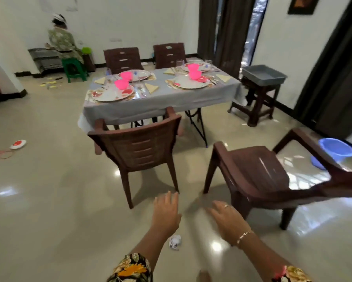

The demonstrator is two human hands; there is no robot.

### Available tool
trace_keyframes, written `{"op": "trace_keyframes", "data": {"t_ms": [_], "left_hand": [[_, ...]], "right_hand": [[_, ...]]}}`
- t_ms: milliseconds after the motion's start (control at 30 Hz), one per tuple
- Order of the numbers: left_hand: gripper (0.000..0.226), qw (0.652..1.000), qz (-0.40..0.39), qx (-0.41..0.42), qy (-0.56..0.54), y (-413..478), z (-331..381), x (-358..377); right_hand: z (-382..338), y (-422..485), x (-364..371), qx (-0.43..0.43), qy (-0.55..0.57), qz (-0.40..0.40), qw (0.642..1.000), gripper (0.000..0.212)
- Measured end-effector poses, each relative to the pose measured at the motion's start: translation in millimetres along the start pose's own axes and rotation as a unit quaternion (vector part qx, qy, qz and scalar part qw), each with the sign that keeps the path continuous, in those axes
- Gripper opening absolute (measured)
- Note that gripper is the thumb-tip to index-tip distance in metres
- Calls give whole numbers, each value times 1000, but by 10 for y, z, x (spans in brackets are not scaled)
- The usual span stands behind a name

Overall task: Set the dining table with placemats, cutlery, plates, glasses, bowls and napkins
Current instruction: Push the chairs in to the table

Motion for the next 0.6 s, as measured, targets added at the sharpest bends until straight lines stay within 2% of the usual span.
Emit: {"op": "trace_keyframes", "data": {"t_ms": [33,100,200,267,333,433,600], "left_hand": [[82,999,-2,38,8,-46,167,9],[71,994,61,90,-4,-113,507,-9],[59,990,65,120,-39,-168,1059,-104],[53,975,127,171,-63,-209,1484,-206],[49,959,148,233,-59,-252,1945,-243],[41,928,225,289,-67,-256,2692,-327],[23,919,256,289,-81,-328,4004,-396]], "right_hand": [[72,-220,-55,23,-5,-16,1000,62],[232,-629,-133,82,-4,-41,996,55],[473,-1182,-261,127,-17,-17,992,35],[705,-1543,-378,155,-38,1,987,38],[949,-1856,-459,185,-53,-2,981,38],[1379,-2347,-582,196,-77,-15,977,42],[2191,-3133,-1060,163,-106,31,980,35]]}}
Point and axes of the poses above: each hand's wrist, its own y-axis towards the middle knuckle, its own x-axis out of the palm, z = x × y, the point moved 2 cm from there along y, towards the middle knuckle, and after that the axes turned 1 degree about -z, right-handed, at the moved point
